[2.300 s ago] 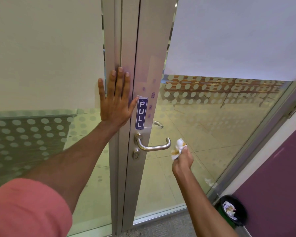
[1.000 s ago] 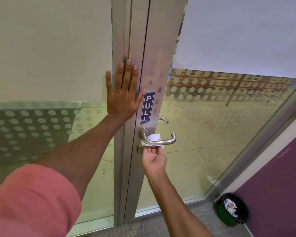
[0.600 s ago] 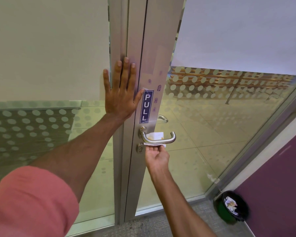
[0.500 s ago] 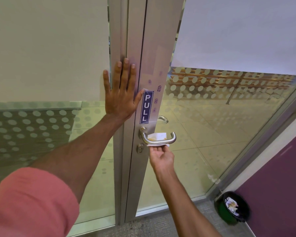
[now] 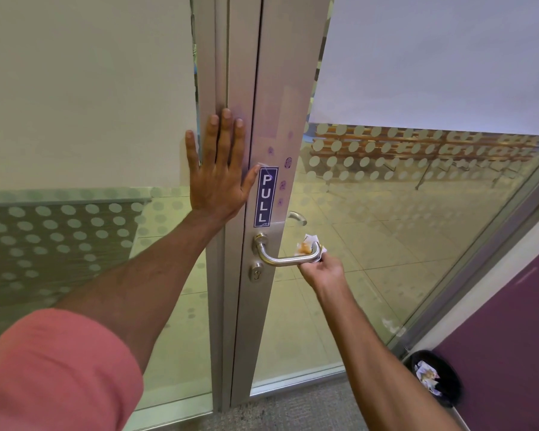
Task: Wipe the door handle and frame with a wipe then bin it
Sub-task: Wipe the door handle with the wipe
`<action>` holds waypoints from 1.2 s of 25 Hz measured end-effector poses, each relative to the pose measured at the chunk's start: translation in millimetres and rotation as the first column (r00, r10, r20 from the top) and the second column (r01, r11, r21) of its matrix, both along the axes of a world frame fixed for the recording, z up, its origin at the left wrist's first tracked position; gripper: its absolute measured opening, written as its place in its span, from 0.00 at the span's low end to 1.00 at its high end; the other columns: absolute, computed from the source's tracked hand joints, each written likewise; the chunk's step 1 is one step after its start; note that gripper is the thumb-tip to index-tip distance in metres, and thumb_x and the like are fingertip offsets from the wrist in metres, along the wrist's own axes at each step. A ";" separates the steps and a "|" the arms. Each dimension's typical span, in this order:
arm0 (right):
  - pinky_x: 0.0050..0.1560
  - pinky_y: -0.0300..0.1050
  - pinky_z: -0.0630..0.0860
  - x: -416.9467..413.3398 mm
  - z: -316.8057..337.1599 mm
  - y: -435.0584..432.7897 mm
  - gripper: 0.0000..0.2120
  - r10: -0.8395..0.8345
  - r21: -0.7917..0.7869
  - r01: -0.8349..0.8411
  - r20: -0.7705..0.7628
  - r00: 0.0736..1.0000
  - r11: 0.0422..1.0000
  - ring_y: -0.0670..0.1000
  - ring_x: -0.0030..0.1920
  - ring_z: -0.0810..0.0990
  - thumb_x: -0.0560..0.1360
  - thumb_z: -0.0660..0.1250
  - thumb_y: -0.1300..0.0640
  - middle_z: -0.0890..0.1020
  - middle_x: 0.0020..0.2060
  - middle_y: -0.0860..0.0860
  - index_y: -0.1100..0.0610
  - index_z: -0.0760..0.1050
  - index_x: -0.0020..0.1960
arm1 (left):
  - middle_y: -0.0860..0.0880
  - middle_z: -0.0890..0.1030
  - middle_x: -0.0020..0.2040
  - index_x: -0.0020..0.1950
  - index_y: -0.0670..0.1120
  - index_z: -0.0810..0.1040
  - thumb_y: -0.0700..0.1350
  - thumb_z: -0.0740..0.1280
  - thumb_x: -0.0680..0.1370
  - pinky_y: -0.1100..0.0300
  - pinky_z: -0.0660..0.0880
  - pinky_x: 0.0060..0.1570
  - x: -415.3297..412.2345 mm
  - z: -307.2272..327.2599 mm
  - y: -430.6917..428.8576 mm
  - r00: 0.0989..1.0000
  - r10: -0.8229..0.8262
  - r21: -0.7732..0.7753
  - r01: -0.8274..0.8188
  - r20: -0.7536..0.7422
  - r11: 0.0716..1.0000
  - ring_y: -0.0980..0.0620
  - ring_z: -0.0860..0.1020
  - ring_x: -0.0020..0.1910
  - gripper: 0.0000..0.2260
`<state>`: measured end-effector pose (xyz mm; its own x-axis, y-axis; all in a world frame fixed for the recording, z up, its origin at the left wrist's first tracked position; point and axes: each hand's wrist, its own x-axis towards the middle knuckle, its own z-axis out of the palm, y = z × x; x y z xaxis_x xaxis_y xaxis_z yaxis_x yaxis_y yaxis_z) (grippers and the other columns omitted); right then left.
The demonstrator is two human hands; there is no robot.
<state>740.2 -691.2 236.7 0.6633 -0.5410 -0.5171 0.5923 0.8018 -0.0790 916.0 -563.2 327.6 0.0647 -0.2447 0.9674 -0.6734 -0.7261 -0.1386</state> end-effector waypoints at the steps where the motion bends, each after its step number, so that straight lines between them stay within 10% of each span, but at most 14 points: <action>1: 0.39 0.38 0.77 0.8 -1.8 -0.5 0.16 -0.009 -0.001 0.009 0.002 1.000 1.000 0.52 0.34 0.75 0.79 0.49 0.67 0.76 0.38 0.57 0.64 0.74 0.44 | 0.40 0.62 0.77 0.79 0.42 0.56 0.64 0.51 0.82 0.41 0.44 0.74 -0.2 0.1 0.1 1.000 0.002 0.000 -0.002 0.001 1.000 0.42 0.57 0.76 0.33; 7: 0.31 0.40 0.80 2.0 -4.4 6.1 0.13 -0.059 -0.096 0.058 -0.013 0.998 0.994 0.52 0.35 0.78 0.82 0.53 0.65 0.78 0.41 0.58 0.63 0.75 0.48 | 0.40 0.62 0.77 0.79 0.42 0.57 0.64 0.51 0.82 0.41 0.44 0.74 -0.8 0.5 0.7 1.000 0.003 0.009 -0.003 -0.010 1.000 0.42 0.57 0.76 0.33; 10: 0.53 0.42 0.81 2.4 -7.3 18.5 0.12 -0.125 -0.163 0.121 -0.016 0.992 0.979 0.53 0.34 0.84 0.82 0.54 0.64 0.83 0.40 0.58 0.62 0.76 0.52 | 0.40 0.61 0.77 0.79 0.42 0.56 0.64 0.52 0.82 0.41 0.44 0.74 0.1 -0.7 -0.3 1.000 0.006 0.011 -0.006 -0.005 1.000 0.42 0.57 0.77 0.33; 14: 0.70 0.50 0.68 3.0 -13.7 41.7 0.17 -0.167 -0.116 0.173 0.058 0.984 0.978 0.57 0.65 0.75 0.84 0.49 0.61 0.80 0.54 0.61 0.63 0.71 0.66 | 0.40 0.60 0.78 0.79 0.42 0.55 0.64 0.52 0.82 0.41 0.39 0.76 1.6 -1.0 -0.3 1.000 -0.003 0.003 0.003 -0.010 1.000 0.42 0.56 0.77 0.34; 21: 0.34 0.40 0.82 5.1 -21.3 98.4 0.12 -0.049 -0.215 0.056 0.037 0.998 0.975 0.51 0.38 0.85 0.84 0.52 0.60 0.84 0.40 0.56 0.59 0.75 0.53 | 0.41 0.61 0.78 0.79 0.43 0.56 0.64 0.51 0.82 0.41 0.43 0.74 0.6 0.1 -0.2 1.000 -0.011 0.007 0.011 -0.024 1.000 0.43 0.58 0.77 0.33; 30: 0.48 0.43 0.83 -8.2 -3.7 115.3 0.12 0.080 -0.488 -0.075 -0.011 0.997 0.870 0.51 0.46 0.85 0.81 0.58 0.60 0.85 0.49 0.57 0.63 0.76 0.59 | 0.42 0.56 0.78 0.80 0.43 0.54 0.65 0.51 0.82 0.44 0.35 0.75 2.3 -0.1 0.9 0.999 -0.024 0.009 0.024 -0.028 1.000 0.43 0.56 0.77 0.34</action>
